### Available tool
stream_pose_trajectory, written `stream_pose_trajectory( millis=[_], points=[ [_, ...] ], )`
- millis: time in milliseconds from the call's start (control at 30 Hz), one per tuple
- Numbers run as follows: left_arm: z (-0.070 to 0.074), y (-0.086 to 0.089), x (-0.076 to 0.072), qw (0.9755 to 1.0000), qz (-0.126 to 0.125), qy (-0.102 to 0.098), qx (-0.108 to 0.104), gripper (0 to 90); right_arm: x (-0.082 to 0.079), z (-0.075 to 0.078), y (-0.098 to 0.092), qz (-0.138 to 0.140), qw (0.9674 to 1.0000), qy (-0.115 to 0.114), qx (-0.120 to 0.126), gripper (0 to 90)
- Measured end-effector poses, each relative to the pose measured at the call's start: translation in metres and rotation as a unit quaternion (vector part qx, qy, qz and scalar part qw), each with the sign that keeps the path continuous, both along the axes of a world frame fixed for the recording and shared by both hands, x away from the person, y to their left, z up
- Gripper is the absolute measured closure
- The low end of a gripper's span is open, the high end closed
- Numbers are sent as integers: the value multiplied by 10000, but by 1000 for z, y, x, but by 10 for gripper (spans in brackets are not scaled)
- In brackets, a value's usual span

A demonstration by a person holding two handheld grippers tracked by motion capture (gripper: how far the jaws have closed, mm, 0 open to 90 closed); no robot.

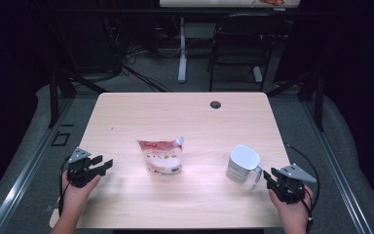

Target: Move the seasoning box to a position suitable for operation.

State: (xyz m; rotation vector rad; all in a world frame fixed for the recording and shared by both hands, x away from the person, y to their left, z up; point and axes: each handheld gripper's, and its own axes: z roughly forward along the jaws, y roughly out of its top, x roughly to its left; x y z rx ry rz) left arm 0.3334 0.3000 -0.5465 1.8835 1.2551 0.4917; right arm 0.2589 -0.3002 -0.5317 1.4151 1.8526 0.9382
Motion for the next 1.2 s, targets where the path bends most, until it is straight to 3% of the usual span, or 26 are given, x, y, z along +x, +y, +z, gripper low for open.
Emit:
stream_pose_trajectory(
  millis=[133,200,467,667,733,1133,1200],
  points=[
    [0,-8,3,9999,-99,-39,34,482,-5,0,-3,96,9998,15,192,662],
    [0,-9,5,9999,-143,14,81,493,-6,-2,-3,179,9997,71,143,657],
    [-3,-5,10,9998,-42,164,-117,492,-12,-1,6,413,9990,111,136,646],
    [-3,-6,10,9999,7,83,-145,517,-16,1,13,661,9977,76,107,632],
    [-2,-5,10,9998,-40,167,-119,517,-14,0,15,617,9981,37,81,619],
    [-5,-8,11,9998,-68,190,-92,531,9,-11,23,332,9994,79,-84,573],
    [-4,-7,10,9995,-103,238,-174,551,12,-11,24,309,9994,74,-118,575]
  ],
)
